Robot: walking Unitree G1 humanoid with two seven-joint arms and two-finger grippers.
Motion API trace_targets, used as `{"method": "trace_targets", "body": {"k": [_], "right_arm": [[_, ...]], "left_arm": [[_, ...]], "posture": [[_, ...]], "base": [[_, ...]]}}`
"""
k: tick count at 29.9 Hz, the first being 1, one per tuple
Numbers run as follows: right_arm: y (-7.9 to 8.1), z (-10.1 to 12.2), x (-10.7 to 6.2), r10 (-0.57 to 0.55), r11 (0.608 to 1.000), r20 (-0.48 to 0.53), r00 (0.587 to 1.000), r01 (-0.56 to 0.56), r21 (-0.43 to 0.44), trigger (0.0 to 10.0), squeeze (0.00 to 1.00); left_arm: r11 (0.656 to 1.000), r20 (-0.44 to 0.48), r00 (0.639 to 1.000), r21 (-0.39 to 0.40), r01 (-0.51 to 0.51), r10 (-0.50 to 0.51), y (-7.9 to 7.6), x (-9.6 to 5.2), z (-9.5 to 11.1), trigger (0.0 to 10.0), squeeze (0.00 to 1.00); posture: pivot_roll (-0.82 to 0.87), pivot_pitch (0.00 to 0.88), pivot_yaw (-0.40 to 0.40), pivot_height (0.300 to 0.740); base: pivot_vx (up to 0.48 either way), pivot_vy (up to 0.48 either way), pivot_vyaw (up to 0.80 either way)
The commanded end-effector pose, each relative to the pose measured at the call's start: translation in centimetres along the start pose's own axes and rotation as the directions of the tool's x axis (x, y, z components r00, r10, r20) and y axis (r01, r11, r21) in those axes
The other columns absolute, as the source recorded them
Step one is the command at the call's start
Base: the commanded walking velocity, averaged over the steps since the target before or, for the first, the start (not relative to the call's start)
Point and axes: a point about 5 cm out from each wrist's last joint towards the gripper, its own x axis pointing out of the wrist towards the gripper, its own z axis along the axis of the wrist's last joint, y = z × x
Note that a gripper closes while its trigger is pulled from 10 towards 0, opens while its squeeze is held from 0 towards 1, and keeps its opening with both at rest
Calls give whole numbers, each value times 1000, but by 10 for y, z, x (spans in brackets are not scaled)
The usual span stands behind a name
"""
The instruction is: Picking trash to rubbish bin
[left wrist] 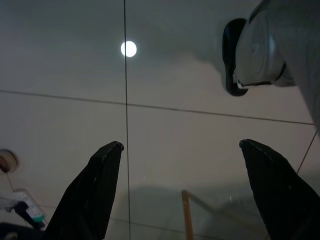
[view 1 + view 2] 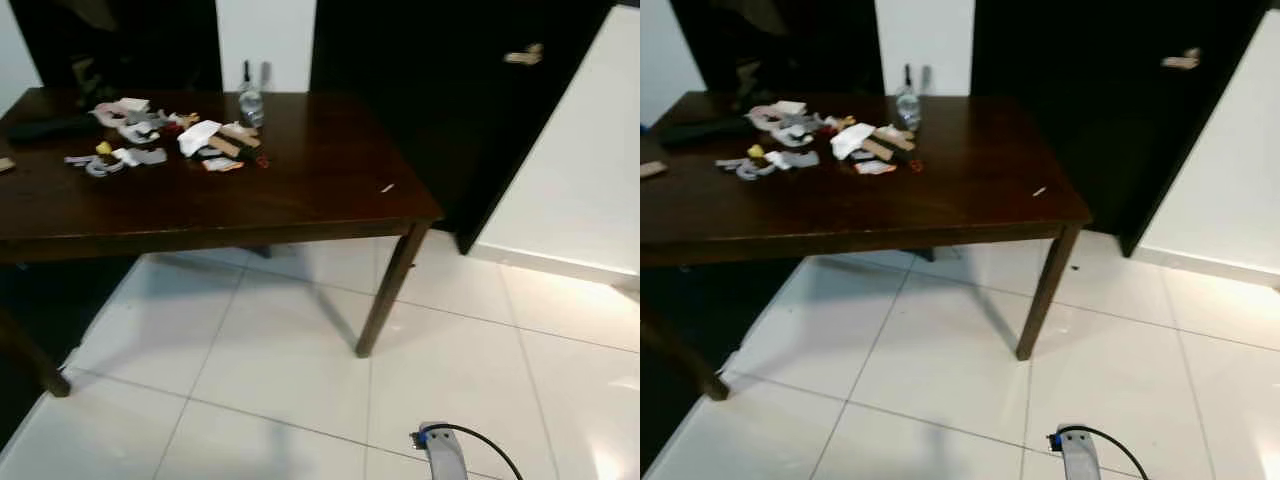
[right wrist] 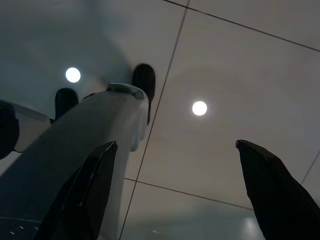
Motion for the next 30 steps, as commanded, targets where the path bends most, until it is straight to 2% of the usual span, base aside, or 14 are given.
{"method": "trace_targets", "body": {"k": [1, 5, 6, 14, 18, 20, 30], "right_arm": [[-1, -3, 0, 8, 1000, -3, 1000, -8, -2, 10000, 0], [-1, -1, 0, 16, 1000, 10, 1000, -16, -3, 10000, 0], [-2, 1, -1, 13, 1000, 23, 1000, -13, 20, 10000, 0], [-2, 2, 0, 18, 1000, 27, 999, -19, 8, 10000, 0], [0, 3, 0, 34, 999, 31, 999, -34, -7, 10000, 0], [1, 5, 0, 31, 999, 38, 999, -32, 18, 10000, 0], [0, 6, 0, 22, 999, 40, 999, -24, 31, 10000, 0]], "left_arm": [[1000, -15, 1000, 0, 8, -8, -4, 0, -3, 10000, 0], [1000, -19, 1000, 3, 7, -7, -4, 0, -4, 10000, 0], [1000, -21, 1000, 6, 9, -9, -4, 0, -5, 10000, 0], [1000, -21, 1000, 1, 6, -6, -1, 0, -7, 10000, 0], [1000, -23, 1000, -2, 5, -5, -1, -1, -8, 10000, 0], [1000, -27, 1000, -1, 6, -6, -1, -1, -9, 10000, 0], [1000, -22, 1000, 1, 5, -5, -2, 0, -6, 10000, 0]], "posture": [[126, 81, -41, 740], [129, 84, -41, 740], [129, 84, -41, 740], [146, 85, -43, 740], [146, 85, -42, 740], [145, 83, -41, 740], [148, 81, -48, 740]], "base": [[259, 0, 0], [290, 0, 0], [341, 0, 0], [361, 0, 0], [364, 0, 781], [366, 0, 597], [368, 0, 0]]}}
